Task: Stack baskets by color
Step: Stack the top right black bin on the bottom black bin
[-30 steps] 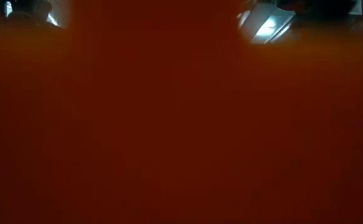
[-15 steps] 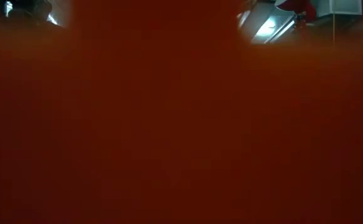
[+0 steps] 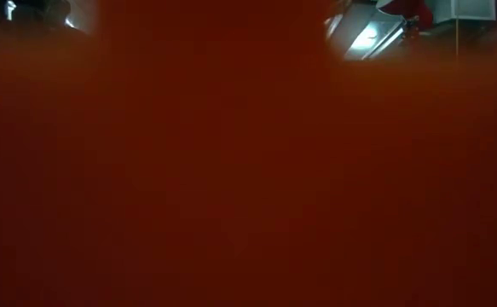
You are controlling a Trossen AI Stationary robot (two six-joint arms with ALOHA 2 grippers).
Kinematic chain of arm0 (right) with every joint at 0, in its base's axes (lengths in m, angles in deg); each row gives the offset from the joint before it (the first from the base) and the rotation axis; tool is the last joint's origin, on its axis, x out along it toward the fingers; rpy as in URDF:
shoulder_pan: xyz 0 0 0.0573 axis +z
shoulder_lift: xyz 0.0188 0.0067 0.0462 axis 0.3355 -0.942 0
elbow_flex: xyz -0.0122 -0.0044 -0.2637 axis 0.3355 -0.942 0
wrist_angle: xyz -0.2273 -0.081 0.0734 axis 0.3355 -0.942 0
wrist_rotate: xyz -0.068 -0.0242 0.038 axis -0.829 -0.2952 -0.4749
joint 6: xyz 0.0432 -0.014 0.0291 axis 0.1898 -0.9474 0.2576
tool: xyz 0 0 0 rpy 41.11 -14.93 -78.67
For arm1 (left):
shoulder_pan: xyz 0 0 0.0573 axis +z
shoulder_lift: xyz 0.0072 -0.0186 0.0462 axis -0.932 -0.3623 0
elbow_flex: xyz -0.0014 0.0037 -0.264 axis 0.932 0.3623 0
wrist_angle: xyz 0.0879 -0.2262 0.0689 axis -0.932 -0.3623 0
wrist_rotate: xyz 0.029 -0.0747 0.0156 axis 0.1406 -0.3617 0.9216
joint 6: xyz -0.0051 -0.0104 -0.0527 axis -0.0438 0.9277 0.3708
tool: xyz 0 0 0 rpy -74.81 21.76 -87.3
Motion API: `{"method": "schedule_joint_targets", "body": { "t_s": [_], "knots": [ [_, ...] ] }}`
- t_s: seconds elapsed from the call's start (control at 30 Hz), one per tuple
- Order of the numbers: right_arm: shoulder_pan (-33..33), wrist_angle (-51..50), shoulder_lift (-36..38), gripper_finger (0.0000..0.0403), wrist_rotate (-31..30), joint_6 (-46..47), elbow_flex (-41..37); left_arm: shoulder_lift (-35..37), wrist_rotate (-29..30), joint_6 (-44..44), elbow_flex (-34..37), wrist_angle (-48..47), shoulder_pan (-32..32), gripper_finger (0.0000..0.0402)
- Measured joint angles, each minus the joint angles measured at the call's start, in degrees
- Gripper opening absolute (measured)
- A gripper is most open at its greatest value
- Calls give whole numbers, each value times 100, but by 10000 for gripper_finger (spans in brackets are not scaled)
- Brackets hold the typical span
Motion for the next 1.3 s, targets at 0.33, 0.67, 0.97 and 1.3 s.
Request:
{"method": "schedule_joint_targets", "body": {
  "t_s": [0.33,0.67,0.97,1.3],
  "knots": [
    [12,650,-54,2,-41,55,-226,2,0,-47,0,89,0,14],
    [38,501,-94,54,35,680,-226,2,1,-47,0,89,0,14],
    [40,492,-94,56,406,1031,-227,2,2,-47,0,85,0,14],
    [90,578,-111,57,583,725,-226,1,2,-47,0,85,0,14]
  ]
}}
